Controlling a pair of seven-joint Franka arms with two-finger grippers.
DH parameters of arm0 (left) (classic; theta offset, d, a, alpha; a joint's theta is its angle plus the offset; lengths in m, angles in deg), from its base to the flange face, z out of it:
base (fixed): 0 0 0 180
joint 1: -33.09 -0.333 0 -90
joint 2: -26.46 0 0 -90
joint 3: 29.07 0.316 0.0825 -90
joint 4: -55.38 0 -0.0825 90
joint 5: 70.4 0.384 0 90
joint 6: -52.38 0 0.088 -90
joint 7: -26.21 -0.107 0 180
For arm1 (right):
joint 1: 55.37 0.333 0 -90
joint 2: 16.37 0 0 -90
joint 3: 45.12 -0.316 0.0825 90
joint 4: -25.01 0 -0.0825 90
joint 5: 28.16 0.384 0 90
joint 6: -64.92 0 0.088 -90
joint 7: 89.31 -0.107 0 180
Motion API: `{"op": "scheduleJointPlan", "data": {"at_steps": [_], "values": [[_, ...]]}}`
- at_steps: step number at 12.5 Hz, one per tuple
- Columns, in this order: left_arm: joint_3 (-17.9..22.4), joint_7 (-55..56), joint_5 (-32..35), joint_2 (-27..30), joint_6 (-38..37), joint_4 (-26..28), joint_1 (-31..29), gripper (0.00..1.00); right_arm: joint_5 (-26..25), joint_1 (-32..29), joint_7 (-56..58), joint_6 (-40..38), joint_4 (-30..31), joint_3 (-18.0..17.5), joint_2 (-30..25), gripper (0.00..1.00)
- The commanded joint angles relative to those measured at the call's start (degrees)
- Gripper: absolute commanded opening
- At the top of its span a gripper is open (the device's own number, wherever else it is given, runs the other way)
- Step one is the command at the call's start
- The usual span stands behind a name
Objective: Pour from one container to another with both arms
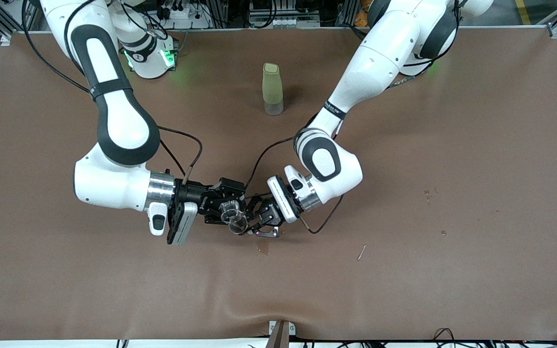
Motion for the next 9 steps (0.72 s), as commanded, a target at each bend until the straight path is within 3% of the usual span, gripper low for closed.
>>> {"op": "scheduleJointPlan", "data": {"at_steps": [1, 9], "values": [[1.35, 0.18, -2.64, -0.84, 0.9, -1.87, 0.98, 0.0, -2.38, 0.65, -4.33, -0.25, 1.35, 0.38, -1.82, 0.0], [1.44, 0.1, -5.28, -0.92, 0.9, -1.79, 0.98, 0.0, -2.21, 1.17, -13.21, -0.86, 1.17, 0.12, -1.82, 0.0]]}}
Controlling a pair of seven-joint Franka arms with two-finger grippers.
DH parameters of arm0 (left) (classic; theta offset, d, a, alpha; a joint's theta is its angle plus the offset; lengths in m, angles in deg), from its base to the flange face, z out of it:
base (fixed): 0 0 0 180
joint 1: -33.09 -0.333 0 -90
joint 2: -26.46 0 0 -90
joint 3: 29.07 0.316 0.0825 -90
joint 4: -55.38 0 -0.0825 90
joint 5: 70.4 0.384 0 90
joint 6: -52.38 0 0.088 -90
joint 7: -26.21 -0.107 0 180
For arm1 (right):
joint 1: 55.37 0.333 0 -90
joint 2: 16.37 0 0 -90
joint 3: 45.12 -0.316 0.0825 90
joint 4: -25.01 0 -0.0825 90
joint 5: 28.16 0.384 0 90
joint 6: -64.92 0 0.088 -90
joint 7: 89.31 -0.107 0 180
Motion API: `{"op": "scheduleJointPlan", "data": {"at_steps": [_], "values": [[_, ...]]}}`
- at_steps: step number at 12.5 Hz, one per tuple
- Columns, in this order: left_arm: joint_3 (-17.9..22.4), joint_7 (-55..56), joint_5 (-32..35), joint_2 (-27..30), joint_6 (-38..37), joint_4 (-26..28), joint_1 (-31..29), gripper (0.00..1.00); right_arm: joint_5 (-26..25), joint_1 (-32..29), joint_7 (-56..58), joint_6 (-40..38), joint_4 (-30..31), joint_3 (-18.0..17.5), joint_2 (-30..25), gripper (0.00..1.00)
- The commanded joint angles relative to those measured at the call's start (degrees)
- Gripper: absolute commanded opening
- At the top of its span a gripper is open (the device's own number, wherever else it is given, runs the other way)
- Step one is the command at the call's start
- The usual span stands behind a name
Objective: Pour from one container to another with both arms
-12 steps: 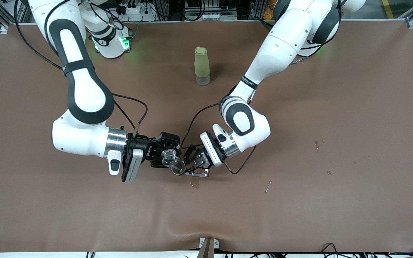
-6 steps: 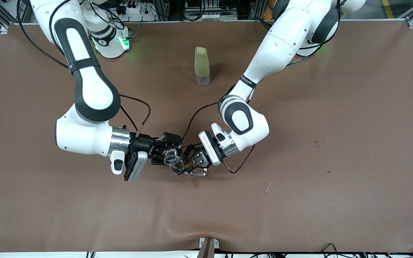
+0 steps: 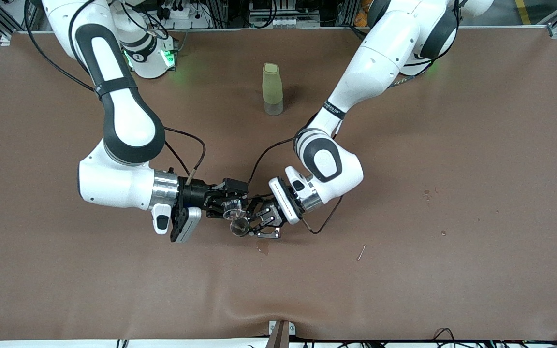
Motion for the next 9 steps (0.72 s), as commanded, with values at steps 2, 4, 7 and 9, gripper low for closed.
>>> {"op": "scheduleJointPlan", "data": {"at_steps": [2, 4, 7, 9], "values": [[1.19, 0.08, -2.09, -1.0, 0.9, -1.78, 0.96, 0.0, -0.95, 0.77, -3.77, 0.02, 0.92, 0.2, -1.55, 0.0], [1.19, -0.01, -2.09, -0.91, 0.9, -1.78, 1.05, 0.0, -1.04, 0.86, -6.57, 0.02, 0.74, 0.2, -1.55, 0.0], [1.19, -0.36, -2.0, -0.91, 0.9, -1.61, 1.05, 0.0, -0.86, 0.68, -8.51, 0.02, 0.22, 0.2, -1.02, 0.0], [1.19, -0.45, -2.0, -0.91, 0.9, -1.52, 1.14, 0.0, -0.95, 0.68, -10.53, 0.02, 0.13, 0.2, -0.76, 0.0]]}}
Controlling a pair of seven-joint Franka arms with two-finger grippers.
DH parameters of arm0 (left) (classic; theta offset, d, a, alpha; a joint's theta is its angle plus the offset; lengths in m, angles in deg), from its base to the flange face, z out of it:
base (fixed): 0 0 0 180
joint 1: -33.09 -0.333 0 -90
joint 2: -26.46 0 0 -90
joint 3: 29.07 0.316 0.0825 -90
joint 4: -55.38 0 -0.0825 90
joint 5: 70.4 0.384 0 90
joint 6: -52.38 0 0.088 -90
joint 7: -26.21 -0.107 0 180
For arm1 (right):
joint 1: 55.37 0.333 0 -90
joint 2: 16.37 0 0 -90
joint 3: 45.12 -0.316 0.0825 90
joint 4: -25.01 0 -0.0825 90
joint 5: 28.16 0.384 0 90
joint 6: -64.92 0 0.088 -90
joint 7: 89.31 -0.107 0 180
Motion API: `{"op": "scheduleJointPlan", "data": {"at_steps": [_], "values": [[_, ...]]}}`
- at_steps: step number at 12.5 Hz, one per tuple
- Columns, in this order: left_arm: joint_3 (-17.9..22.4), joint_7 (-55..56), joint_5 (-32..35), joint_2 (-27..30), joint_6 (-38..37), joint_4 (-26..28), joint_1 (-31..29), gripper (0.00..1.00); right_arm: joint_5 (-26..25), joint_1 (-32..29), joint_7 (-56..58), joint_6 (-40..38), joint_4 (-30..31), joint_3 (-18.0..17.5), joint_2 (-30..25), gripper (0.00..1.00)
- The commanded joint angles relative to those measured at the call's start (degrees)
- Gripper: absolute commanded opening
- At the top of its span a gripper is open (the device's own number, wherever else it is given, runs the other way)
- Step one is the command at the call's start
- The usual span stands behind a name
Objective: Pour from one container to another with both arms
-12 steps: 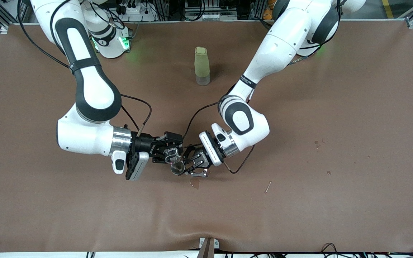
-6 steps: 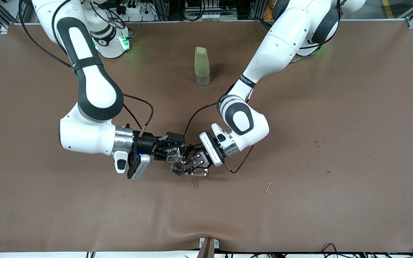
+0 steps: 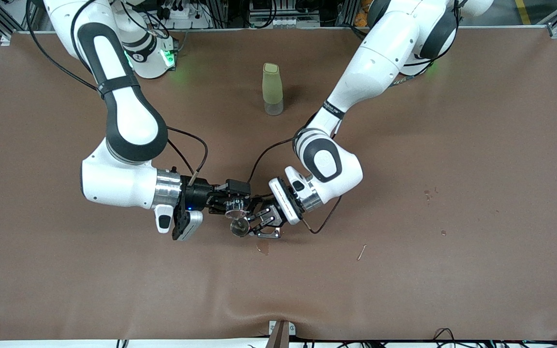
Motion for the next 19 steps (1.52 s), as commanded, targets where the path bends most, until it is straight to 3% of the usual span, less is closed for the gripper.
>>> {"op": "scheduleJointPlan", "data": {"at_steps": [1, 19], "values": [[1.16, -0.45, -1.82, -0.73, 0.89, -1.52, 1.05, 0.0, -0.86, 0.33, -3.59, 0.11, 0.09, 0.22, -0.58, 0.0], [0.89, -0.36, -3.4, -0.91, 0.89, -1.25, 1.05, 0.0, -0.24, 0.95, -12.91, 0.63, -2.46, 0.21, 2.23, 0.0]]}}
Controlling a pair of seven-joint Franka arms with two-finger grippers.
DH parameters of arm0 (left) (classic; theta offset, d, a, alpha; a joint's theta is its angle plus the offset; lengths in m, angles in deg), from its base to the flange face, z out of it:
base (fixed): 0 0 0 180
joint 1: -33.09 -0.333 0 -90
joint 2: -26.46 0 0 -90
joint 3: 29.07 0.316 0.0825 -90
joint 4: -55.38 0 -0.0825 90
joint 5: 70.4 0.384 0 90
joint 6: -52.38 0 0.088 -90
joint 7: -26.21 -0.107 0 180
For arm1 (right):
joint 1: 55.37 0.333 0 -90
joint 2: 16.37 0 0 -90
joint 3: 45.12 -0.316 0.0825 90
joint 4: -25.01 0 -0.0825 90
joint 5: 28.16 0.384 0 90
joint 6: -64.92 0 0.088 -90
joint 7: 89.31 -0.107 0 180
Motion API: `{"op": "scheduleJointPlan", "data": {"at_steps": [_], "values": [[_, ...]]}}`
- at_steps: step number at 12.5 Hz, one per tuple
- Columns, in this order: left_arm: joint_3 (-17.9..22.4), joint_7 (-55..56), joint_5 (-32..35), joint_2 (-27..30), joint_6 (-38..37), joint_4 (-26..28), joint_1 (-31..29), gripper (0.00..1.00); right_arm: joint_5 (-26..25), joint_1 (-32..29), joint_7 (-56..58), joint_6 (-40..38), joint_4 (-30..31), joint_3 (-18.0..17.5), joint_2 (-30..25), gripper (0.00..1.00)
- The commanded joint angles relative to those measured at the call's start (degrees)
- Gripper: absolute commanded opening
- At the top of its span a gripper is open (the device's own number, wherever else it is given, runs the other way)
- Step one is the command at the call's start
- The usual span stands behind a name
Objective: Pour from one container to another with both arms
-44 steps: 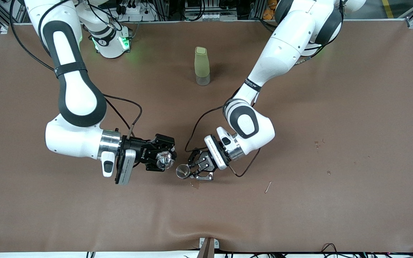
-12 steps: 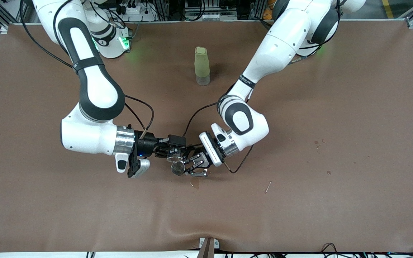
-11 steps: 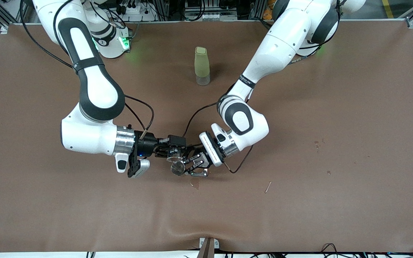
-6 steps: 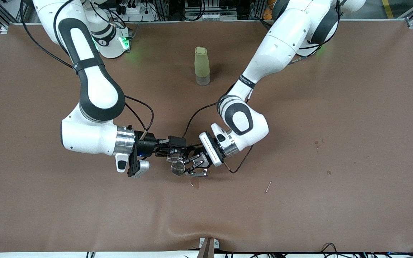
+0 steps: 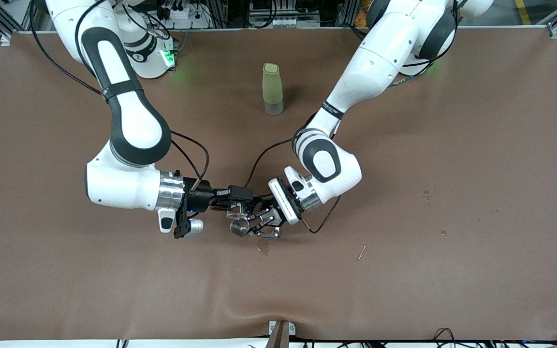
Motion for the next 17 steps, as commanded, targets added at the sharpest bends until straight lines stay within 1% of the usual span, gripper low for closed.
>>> {"op": "scheduleJointPlan", "data": {"at_steps": [1, 6, 13, 15, 17], "values": [[0.88, -0.36, -2.33, -0.51, 0.89, -1.26, 0.86, 0.0, -0.26, 0.86, -3.55, 0.58, -1.86, 0.39, 1.05, 0.0], [0.88, -0.27, -3.12, -0.51, 1.07, -1.26, 0.86, 0.0, -0.08, 0.86, -7.96, 0.67, -3.43, 0.39, 2.28, 0.0], [0.79, -0.18, -3.47, -0.51, 1.07, -1.17, 0.86, 0.0, 0.0, 0.77, -15.24, 0.58, -3.79, 0.3, 2.72, 0.0], [0.79, -0.18, -3.47, -0.51, 0.98, -1.17, 0.86, 0.0, 0.18, 0.59, -15.78, 0.58, -3.96, 0.3, 3.16, 0.0], [0.79, -0.18, -3.47, -0.51, 1.07, -1.17, 0.86, 0.0, 3.16, 0.25, -16.74, 0.58, -3.96, 0.3, 3.51, 0.0]]}}
